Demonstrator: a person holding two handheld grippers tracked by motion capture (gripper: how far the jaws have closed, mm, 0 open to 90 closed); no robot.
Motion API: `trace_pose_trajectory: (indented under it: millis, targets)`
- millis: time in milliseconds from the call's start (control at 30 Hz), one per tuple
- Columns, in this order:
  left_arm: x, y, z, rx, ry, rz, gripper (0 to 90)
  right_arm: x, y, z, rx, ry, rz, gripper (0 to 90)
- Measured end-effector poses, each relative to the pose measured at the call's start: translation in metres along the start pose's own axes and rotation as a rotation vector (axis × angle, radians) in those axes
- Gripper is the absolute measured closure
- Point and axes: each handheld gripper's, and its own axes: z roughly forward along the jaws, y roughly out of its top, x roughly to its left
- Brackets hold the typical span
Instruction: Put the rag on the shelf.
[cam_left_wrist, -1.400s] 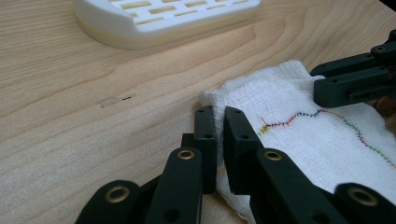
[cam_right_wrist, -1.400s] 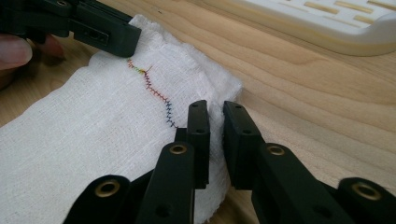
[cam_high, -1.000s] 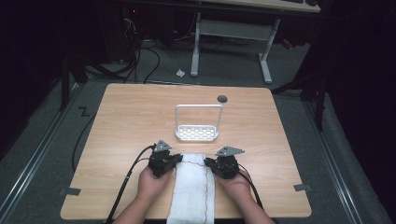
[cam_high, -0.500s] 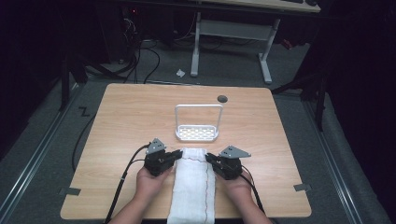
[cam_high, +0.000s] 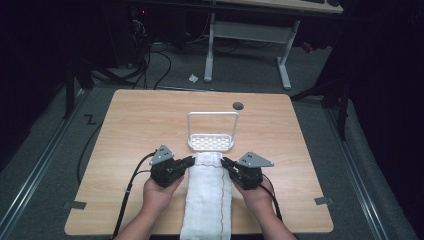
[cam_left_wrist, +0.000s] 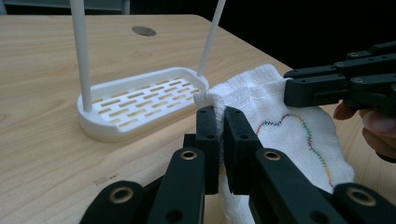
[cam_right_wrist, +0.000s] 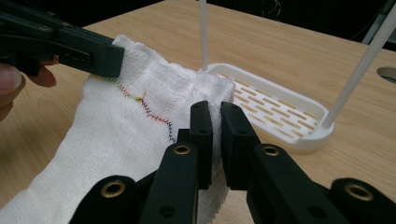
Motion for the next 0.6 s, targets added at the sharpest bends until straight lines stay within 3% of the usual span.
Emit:
trace_pose_trajectory:
  millis: [600]
  targets:
    - [-0.006, 0.059, -0.007, -0.109, 0.041, 0.065, 85.8, -0.013, 0.054, -0.014, -0.143, -0.023, -0.016, 84.3]
